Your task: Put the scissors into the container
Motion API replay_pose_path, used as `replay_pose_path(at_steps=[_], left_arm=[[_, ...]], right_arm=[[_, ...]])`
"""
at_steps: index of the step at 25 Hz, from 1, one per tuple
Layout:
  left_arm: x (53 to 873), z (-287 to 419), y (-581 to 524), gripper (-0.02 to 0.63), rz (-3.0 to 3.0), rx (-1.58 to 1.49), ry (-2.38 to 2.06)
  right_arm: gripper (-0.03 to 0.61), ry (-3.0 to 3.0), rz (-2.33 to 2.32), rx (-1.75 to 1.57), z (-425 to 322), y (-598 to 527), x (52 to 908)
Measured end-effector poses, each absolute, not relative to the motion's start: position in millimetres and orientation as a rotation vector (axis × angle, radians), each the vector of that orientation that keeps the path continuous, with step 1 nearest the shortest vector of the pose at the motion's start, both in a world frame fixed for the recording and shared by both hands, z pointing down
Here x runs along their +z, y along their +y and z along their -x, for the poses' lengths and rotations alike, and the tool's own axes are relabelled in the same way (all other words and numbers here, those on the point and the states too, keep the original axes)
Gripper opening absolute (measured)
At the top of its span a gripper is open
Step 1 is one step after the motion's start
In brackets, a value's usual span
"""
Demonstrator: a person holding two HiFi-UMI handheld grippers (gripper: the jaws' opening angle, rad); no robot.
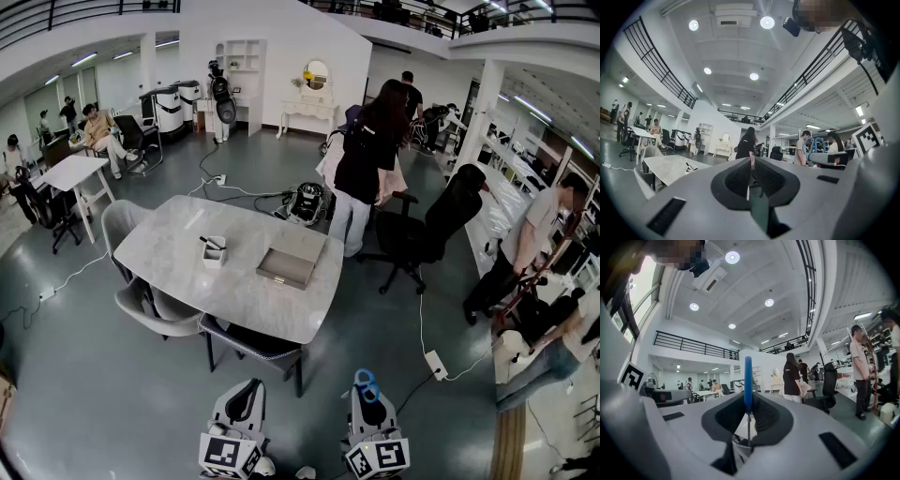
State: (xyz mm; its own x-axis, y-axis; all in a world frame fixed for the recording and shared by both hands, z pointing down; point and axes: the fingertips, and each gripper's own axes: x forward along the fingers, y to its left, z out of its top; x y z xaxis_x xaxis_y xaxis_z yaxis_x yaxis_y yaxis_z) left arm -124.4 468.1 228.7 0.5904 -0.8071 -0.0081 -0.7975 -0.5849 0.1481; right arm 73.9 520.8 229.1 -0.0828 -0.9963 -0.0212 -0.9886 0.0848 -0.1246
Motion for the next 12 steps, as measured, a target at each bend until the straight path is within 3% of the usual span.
replay_pose_path(at_steps=[12], left_arm=[[237.3, 135.6, 451.6, 0.034, -2.684, -0.112, -1.348]], right_arm=[[0.038, 2.236, 2.047, -0.122, -60.4, 504.8, 235.1]])
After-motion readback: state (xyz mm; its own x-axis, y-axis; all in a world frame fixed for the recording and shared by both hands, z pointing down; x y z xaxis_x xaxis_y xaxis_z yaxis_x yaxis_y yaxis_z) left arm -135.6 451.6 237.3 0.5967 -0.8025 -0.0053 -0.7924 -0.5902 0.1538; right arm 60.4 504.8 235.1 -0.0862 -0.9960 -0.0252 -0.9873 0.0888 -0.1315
